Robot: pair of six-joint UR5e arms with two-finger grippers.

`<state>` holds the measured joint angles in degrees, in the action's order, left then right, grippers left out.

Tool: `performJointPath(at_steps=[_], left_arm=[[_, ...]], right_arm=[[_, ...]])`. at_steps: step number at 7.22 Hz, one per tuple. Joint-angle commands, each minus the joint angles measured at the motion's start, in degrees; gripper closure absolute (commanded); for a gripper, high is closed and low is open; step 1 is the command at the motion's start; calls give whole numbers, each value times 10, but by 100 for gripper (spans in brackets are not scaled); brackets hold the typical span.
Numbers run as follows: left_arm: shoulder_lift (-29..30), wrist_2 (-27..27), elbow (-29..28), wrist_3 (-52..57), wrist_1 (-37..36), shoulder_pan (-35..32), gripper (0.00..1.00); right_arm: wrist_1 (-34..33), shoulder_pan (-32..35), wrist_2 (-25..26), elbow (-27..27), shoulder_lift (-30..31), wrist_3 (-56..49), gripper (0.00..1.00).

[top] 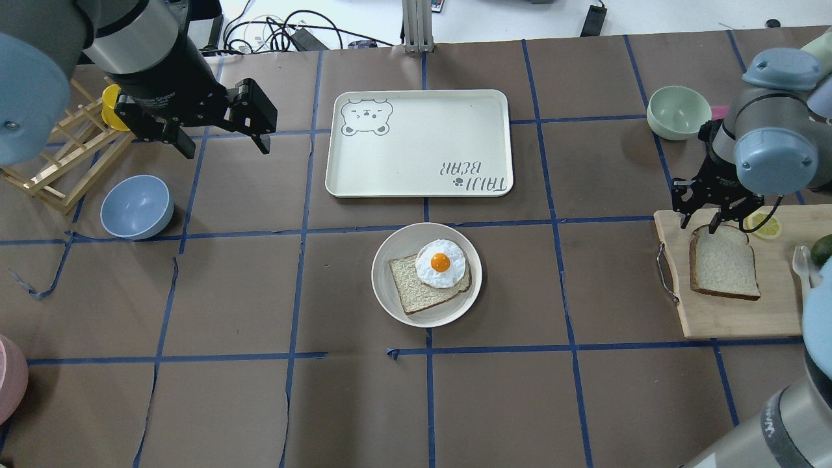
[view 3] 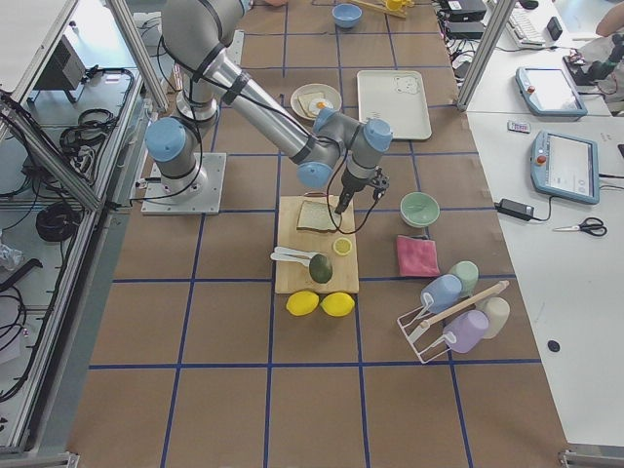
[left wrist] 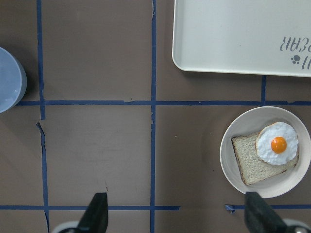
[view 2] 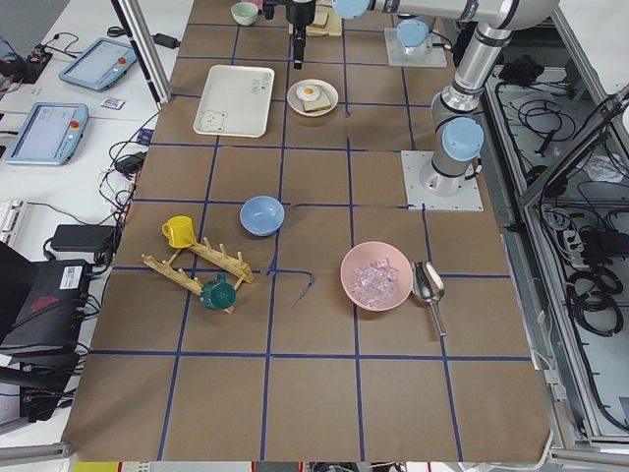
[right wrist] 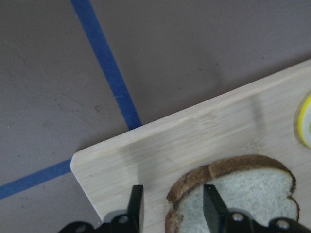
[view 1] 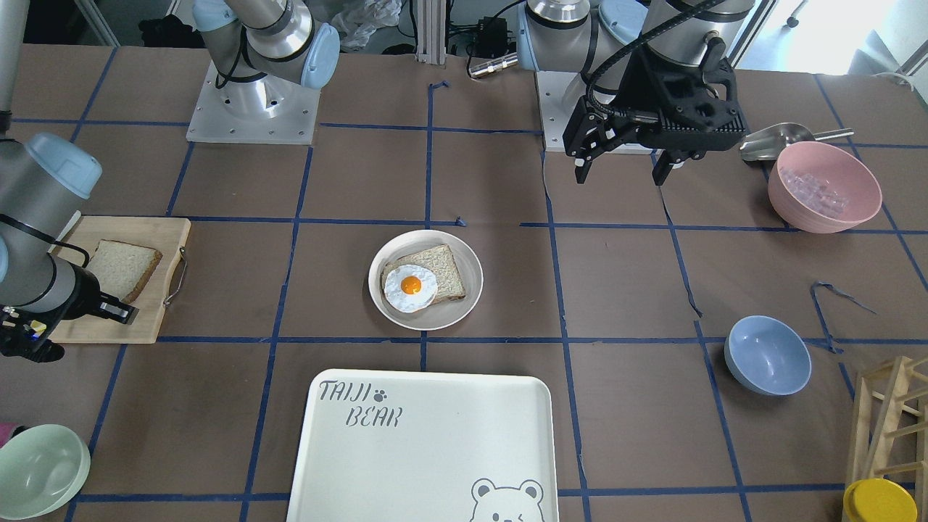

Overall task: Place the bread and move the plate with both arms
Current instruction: 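Lower the right gripper and pinch the bread slice's crust edge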

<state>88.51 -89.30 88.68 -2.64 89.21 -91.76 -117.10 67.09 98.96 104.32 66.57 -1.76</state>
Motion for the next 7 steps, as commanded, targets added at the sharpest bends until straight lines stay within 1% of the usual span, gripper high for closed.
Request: performJointPath(at_steps=[1, 2, 3, 4, 5, 7], left_arm=[[0, 0, 1, 0, 0, 0, 0], [0, 0, 1, 0, 0, 0, 0], [0, -1, 0, 0, 0, 0, 0], [0, 0, 1, 0, 0, 0, 0], [-1, 0, 1, 0, 0, 0, 0], [0, 0, 0, 0, 0, 0, 0]], right_arm=[[0, 0, 0, 0, -3, 0, 49], [2, 0, 3, 0, -2, 0, 71], [4, 0, 7, 0, -3, -2, 77], [5, 0, 7, 0, -3, -1, 90], [6, -4, 6, 0, -2, -2, 100], [26, -10, 5, -3, 2, -3, 100]])
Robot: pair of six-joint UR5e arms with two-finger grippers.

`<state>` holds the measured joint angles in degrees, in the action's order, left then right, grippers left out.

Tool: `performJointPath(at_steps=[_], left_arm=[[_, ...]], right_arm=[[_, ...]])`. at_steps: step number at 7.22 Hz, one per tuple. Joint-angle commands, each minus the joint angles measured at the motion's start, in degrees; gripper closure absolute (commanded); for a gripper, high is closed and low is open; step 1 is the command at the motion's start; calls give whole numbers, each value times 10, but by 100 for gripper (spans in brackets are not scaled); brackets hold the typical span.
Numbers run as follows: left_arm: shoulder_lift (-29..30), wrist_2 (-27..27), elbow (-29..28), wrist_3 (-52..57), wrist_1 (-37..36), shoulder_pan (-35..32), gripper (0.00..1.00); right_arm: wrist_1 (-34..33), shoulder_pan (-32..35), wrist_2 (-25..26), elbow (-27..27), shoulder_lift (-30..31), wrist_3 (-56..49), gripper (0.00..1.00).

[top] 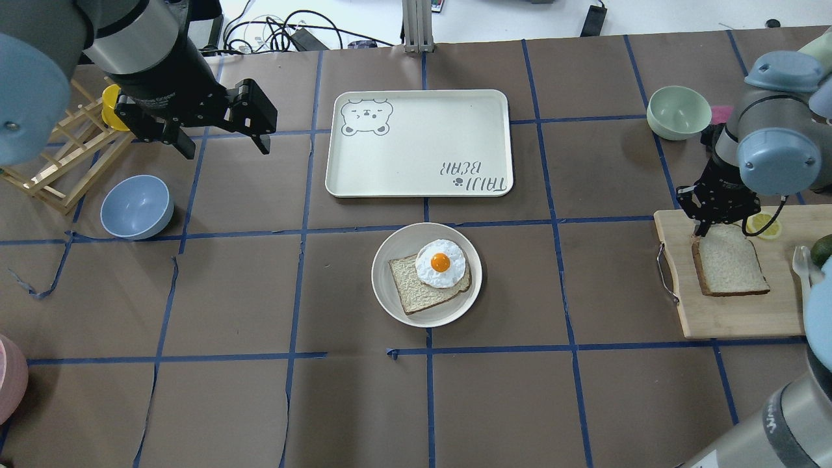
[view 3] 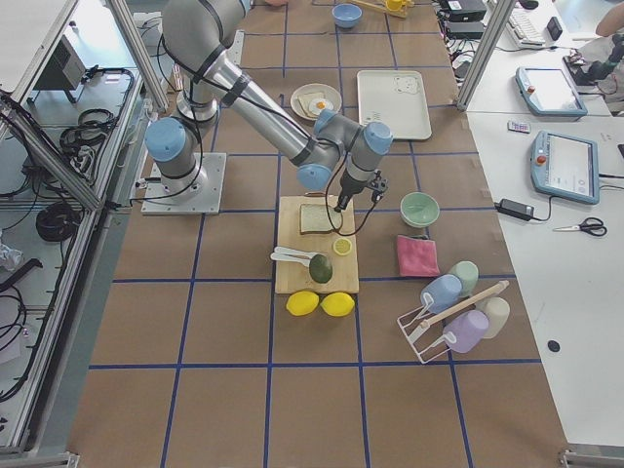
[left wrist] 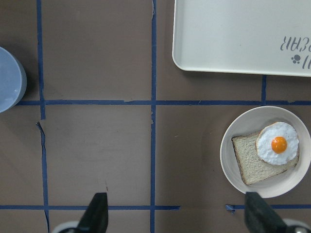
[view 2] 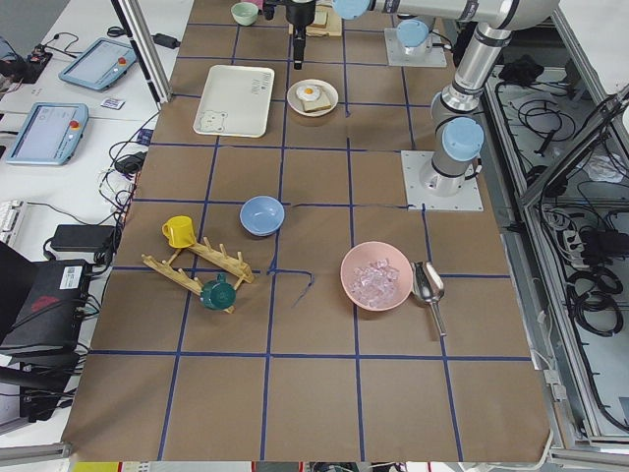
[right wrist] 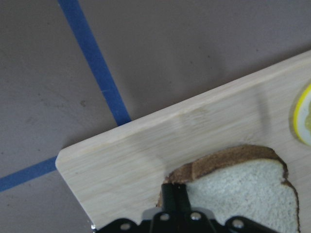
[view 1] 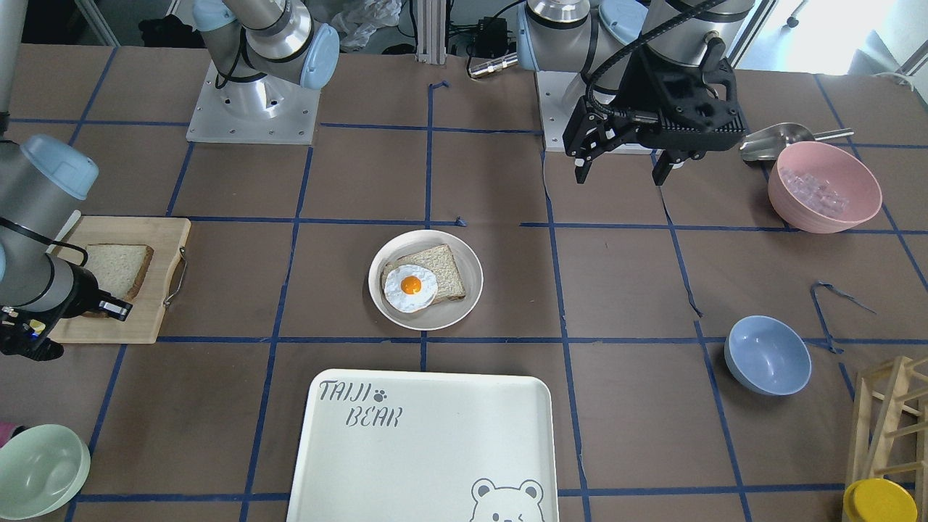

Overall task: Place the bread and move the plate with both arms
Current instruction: 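Lower the right gripper and pinch the bread slice's crust edge, then lift the bread slice and carry it over the white plate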

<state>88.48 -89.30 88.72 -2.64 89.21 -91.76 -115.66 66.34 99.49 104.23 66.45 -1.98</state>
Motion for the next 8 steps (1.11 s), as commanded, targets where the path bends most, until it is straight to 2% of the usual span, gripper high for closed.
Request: performJointPath(at_steps=[1, 4, 6, 8], left_arm=[[0, 0, 0, 0, 0, 0, 0], [-1, 0, 0, 0, 0, 0, 0], [-1, 0, 0, 0, 0, 0, 0], [0, 0, 0, 0, 0, 0, 0]], right_arm=[[36, -2, 0, -9, 7, 0, 100], [103, 4, -2, -37, 36, 2, 100], [172, 11, -4, -83, 50, 5, 100], [259, 46, -8, -144, 65, 34, 100]])
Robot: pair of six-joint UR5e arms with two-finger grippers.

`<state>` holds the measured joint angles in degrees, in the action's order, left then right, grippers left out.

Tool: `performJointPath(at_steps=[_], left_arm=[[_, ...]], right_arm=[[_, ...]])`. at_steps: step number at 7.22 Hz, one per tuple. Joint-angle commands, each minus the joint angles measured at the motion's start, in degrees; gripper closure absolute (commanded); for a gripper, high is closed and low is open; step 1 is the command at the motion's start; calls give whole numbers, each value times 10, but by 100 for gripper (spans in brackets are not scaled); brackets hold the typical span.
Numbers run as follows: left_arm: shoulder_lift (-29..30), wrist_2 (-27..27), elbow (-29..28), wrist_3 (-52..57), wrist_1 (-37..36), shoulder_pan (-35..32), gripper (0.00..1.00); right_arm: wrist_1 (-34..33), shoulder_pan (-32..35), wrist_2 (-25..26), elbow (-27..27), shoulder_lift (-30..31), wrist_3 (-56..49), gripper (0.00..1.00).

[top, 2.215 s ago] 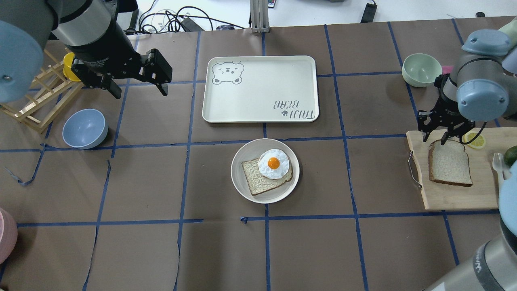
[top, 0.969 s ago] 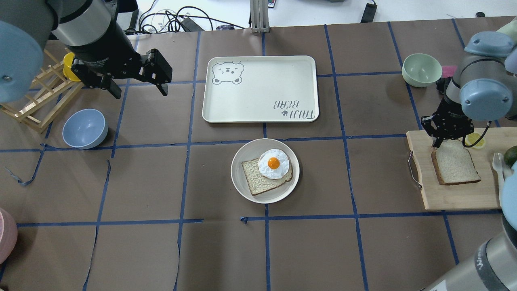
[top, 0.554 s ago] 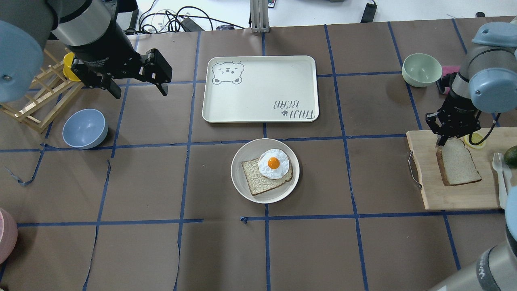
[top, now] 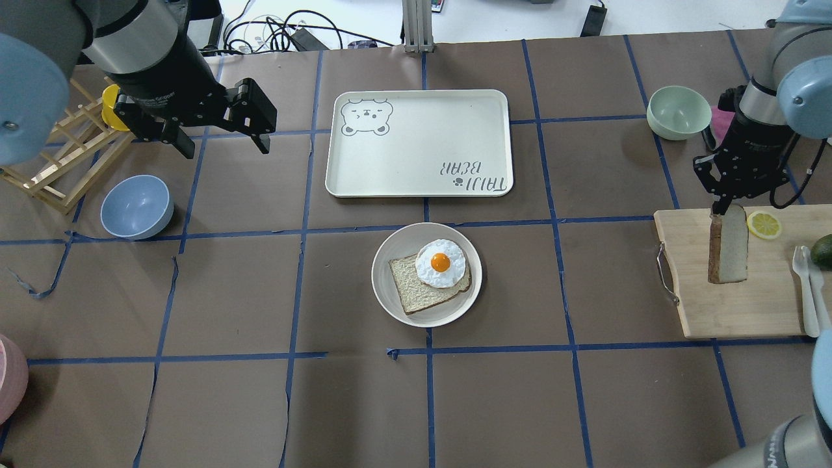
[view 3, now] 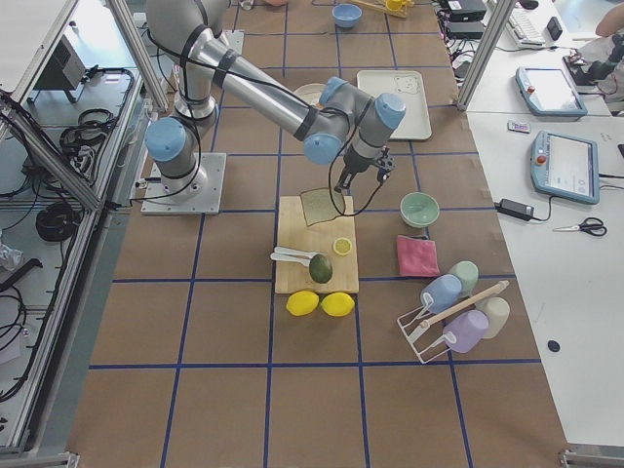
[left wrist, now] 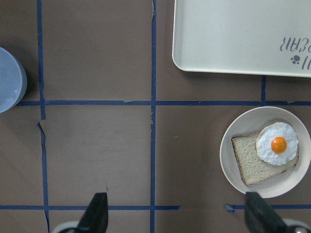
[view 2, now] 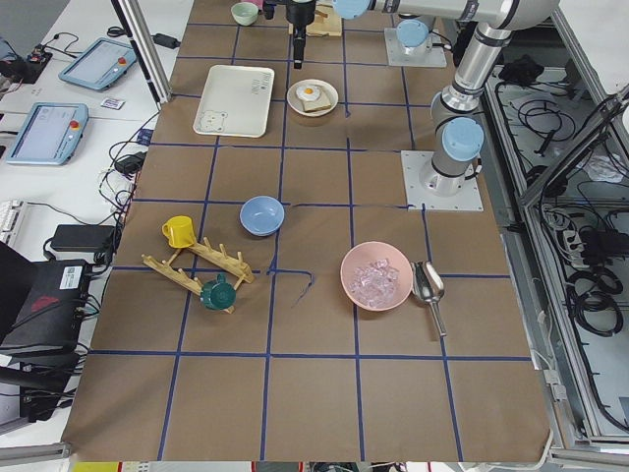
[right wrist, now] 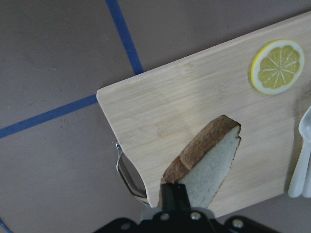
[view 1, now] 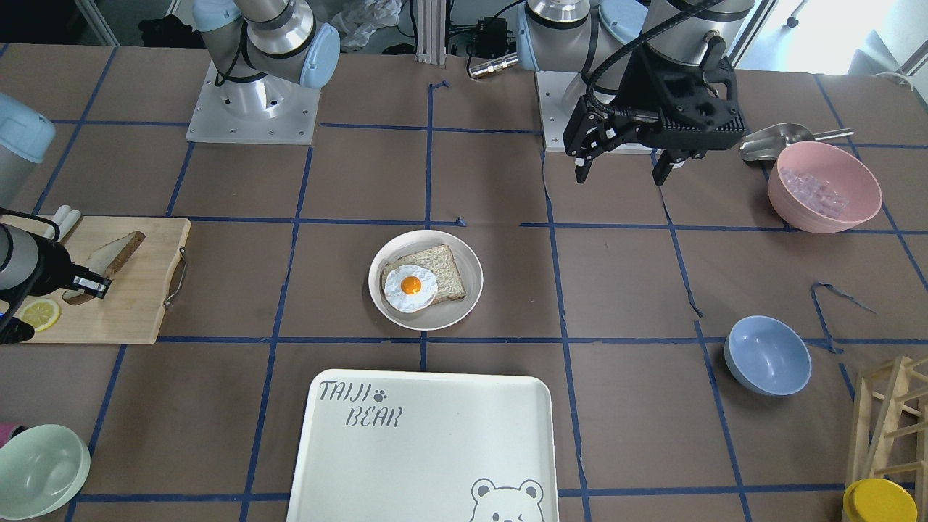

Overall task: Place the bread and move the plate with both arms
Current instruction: 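Lift the bread slice and carry it over the white plate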

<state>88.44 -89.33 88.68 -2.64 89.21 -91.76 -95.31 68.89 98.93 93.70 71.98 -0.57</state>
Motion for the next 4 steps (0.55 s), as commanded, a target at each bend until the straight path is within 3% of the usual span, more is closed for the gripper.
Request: performJointPath(at_steps=[1, 4], left_arm=[[0, 0, 0, 0, 0, 0, 0], [1, 0, 0, 0, 0, 0, 0]], right_arm=[[97, 44, -6, -71, 11, 45, 100], [162, 139, -71, -116, 18, 186, 100]])
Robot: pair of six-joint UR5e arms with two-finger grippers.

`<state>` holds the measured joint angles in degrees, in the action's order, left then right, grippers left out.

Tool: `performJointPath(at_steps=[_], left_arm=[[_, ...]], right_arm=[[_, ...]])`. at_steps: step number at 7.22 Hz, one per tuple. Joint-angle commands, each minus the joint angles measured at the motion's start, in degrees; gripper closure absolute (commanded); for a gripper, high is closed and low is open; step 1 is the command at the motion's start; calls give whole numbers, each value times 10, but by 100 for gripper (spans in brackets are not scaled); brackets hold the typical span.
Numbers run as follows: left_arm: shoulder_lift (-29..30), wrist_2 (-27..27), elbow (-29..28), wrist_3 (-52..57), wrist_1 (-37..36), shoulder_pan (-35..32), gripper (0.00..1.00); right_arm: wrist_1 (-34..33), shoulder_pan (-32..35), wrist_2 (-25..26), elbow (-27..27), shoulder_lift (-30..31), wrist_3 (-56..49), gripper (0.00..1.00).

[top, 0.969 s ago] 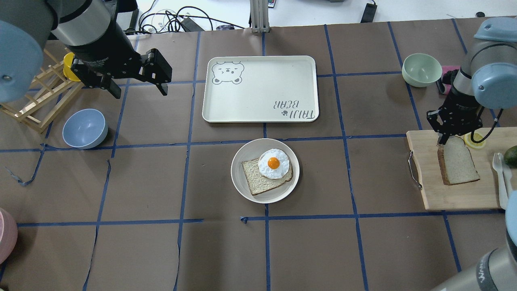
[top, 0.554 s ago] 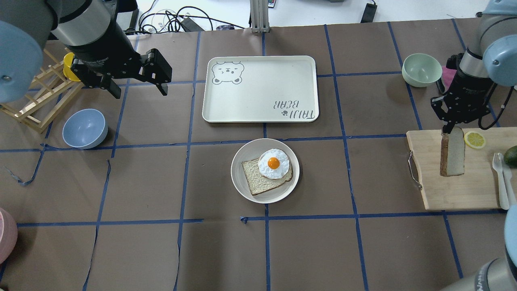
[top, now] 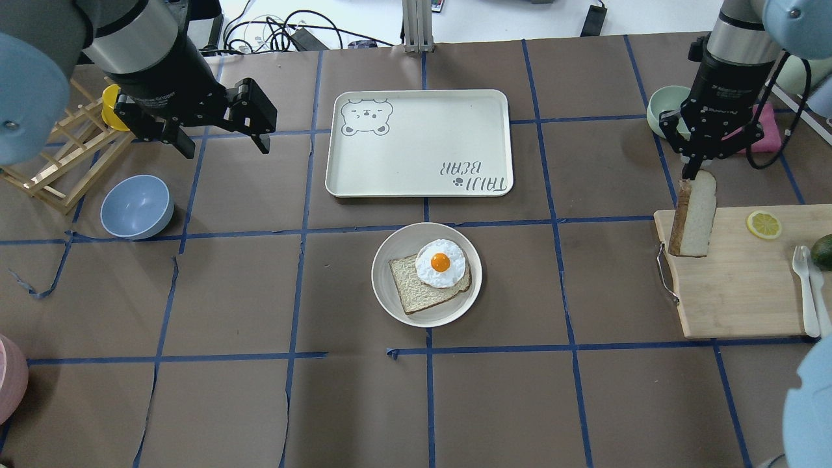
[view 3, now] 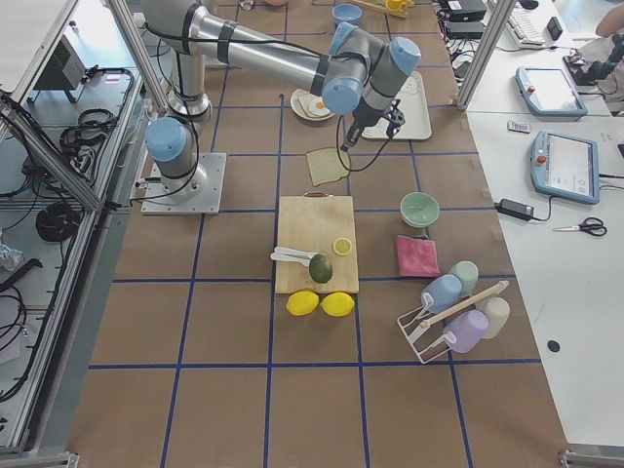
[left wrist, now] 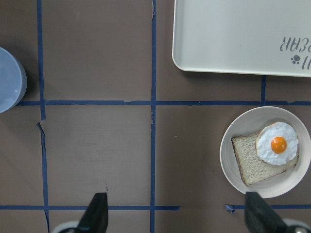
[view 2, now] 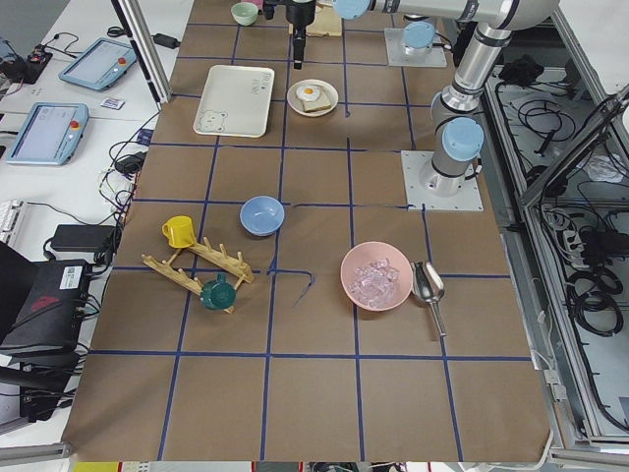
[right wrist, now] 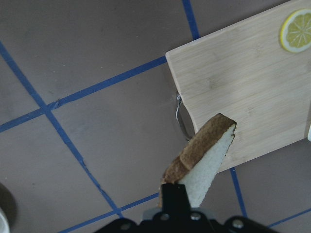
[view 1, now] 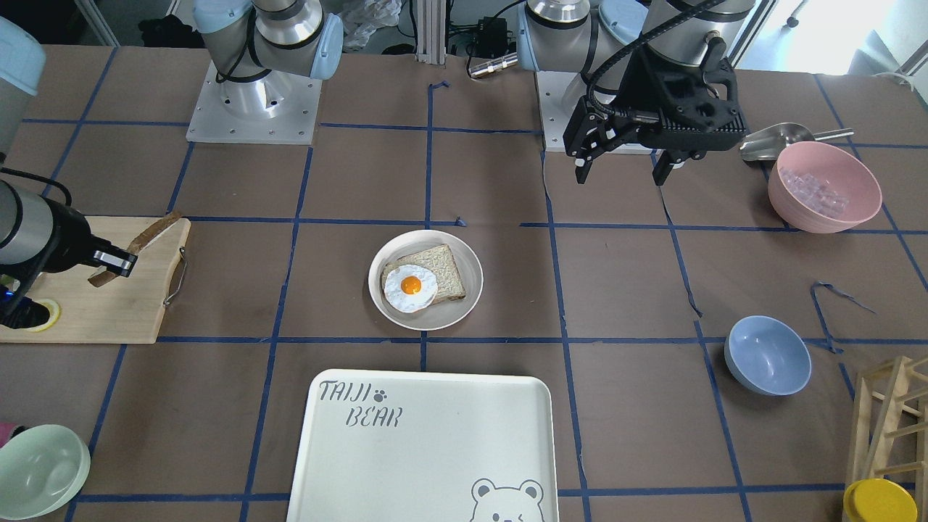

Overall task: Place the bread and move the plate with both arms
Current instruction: 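Lift the bread slice and carry it over the white plate, then lower the bread slice onto the fried egg and release it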

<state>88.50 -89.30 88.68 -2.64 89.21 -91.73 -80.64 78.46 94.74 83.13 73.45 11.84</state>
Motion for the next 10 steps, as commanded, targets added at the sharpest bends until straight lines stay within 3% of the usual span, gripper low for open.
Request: performJointPath(at_steps=[1, 3, 6, 8, 10], left_arm=[[-1, 0, 1, 0, 0, 1, 0], [0, 0, 0, 0, 0, 1, 0], [0, 0, 0, 0, 0, 1, 0], [0, 0, 0, 0, 0, 1, 0], [0, 0, 0, 0, 0, 1, 0]], right_arm=[[14, 89, -75, -10, 4, 147, 100], [-4, 163, -134, -8, -6, 274, 100], [-105, 244, -214, 4, -44, 461, 100], [-166, 254, -244, 32, -60, 534, 100], [-166, 253, -256, 50, -73, 563, 100]])
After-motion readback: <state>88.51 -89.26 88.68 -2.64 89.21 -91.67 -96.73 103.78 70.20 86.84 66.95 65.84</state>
